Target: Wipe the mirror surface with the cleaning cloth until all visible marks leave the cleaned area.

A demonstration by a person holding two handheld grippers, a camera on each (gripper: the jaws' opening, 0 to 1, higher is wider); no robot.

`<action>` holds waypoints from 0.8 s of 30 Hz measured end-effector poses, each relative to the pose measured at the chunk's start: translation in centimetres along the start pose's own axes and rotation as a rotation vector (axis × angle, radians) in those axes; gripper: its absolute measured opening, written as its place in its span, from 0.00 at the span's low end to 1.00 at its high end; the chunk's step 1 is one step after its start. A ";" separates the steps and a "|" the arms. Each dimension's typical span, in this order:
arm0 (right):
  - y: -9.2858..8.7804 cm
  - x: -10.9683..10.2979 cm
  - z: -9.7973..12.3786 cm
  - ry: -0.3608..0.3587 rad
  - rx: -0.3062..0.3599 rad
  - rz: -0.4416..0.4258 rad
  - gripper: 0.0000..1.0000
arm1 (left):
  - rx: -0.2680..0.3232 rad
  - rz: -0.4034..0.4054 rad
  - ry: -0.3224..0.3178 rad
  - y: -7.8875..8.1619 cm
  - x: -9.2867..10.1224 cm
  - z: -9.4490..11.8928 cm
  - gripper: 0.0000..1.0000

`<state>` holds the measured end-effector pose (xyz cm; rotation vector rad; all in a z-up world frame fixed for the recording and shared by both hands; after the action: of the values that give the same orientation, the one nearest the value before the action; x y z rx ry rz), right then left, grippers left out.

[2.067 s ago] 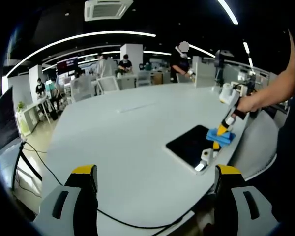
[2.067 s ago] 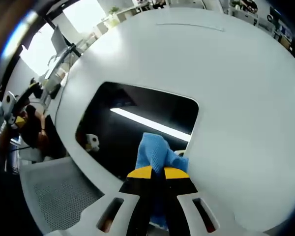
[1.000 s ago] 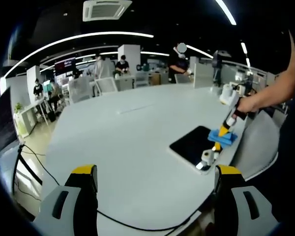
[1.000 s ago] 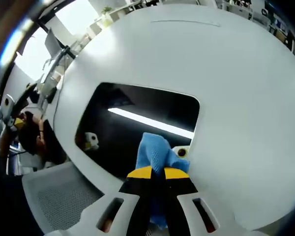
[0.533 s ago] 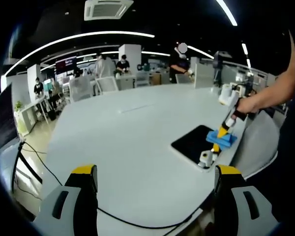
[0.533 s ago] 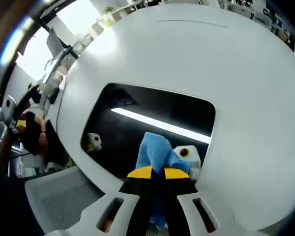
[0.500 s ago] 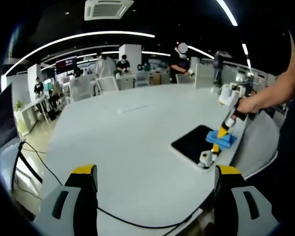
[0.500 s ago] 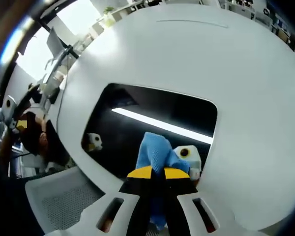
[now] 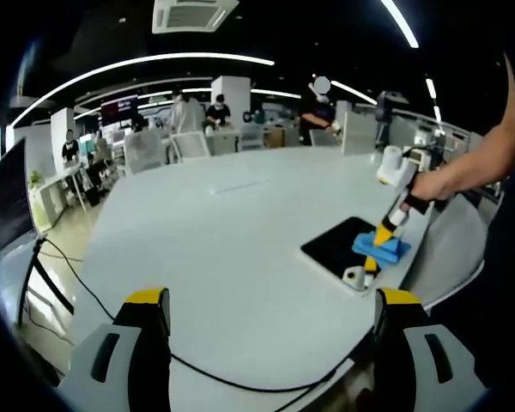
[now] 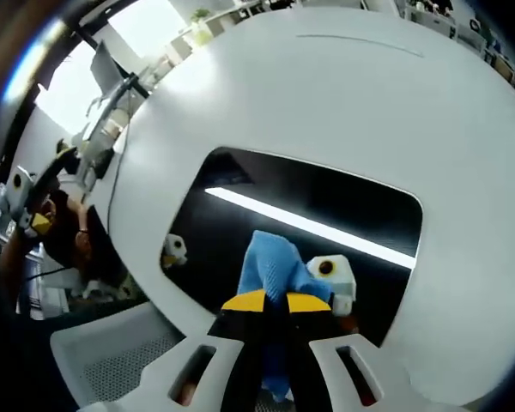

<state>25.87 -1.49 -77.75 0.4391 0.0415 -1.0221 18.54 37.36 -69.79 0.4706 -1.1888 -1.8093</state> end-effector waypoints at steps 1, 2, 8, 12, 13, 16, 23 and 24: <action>0.1 -0.1 0.0 0.001 -0.001 0.001 0.01 | -0.001 0.002 0.002 -0.1 -0.1 0.1 0.99; 0.1 -0.2 -0.1 0.002 -0.001 0.001 0.01 | -0.001 0.003 0.002 -0.1 -0.2 0.1 0.99; 0.7 -1.0 -0.6 0.007 0.000 0.005 0.01 | 0.001 0.012 0.005 -0.5 -0.4 0.4 0.99; 1.0 -1.7 -0.8 0.014 0.001 0.005 0.01 | -0.004 0.017 0.005 -0.8 -0.5 0.5 0.99; 1.0 -1.8 -0.8 0.015 0.002 0.005 0.01 | -0.005 0.017 0.006 -0.9 -0.6 0.6 0.99; 1.3 -2.6 -1.1 0.025 0.006 0.007 0.01 | -0.001 0.024 0.008 -1.0 -0.7 0.6 0.99; 1.9 -3.7 -1.8 0.047 0.025 -0.002 0.01 | -0.003 0.034 0.004 -1.2 -0.9 0.6 0.99; 1.9 -3.8 -1.9 0.047 0.028 -0.005 0.01 | -0.004 0.034 0.005 -1.2 -0.9 0.7 0.99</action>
<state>25.73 3.18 -77.90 0.4891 0.0703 -1.0178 17.96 38.61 -70.68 0.4494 -1.1830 -1.7805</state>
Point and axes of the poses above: the point that each gripper's makers call its tool centre point, and the gripper's own axes: z roughly backward along the fingers, x roughly to its right, y roughly out of its top, the point moved 10 cm from there along z, roughly backward along the fingers, and after that the axes turned 7 degrees about z, right-handed, at the moved point
